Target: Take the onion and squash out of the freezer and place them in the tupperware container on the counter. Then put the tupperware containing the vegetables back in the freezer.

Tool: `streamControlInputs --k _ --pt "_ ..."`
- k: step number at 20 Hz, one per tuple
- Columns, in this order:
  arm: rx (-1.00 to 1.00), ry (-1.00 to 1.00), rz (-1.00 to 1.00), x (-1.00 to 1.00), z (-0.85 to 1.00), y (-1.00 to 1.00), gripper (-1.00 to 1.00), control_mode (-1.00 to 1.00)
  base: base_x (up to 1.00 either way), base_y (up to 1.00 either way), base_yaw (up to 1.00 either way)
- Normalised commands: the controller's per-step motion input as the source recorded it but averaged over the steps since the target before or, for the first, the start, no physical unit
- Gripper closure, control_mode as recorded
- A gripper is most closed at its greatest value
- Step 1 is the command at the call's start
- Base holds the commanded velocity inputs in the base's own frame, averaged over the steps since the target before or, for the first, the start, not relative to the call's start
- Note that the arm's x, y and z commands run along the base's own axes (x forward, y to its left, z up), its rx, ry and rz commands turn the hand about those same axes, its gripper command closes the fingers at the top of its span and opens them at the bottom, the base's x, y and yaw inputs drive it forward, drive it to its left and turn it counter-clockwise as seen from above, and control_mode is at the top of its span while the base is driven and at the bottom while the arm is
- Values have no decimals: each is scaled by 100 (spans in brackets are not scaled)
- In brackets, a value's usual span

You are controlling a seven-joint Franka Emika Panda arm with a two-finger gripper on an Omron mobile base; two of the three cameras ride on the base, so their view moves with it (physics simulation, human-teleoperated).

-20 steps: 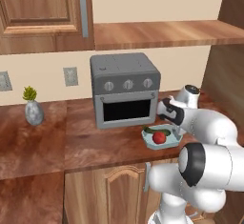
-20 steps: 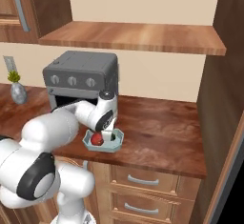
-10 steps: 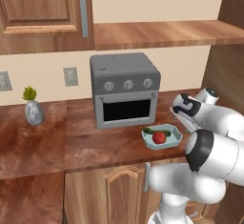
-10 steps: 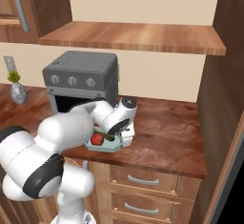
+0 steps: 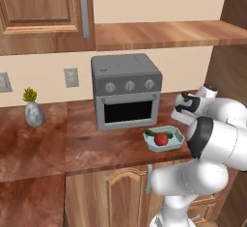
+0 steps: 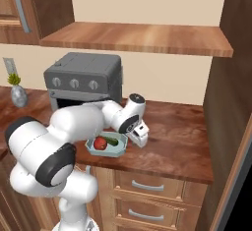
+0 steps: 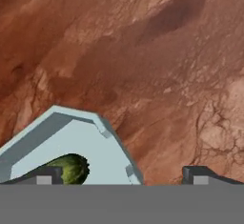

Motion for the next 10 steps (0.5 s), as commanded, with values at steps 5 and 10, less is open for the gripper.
streamControlInputs --k 5,10 --pt "-11 -4 22 -4 -56 0 -100 -100 0 0 0" --pt "0 0 15 0 -39 0 -100 -100 0 0 0"
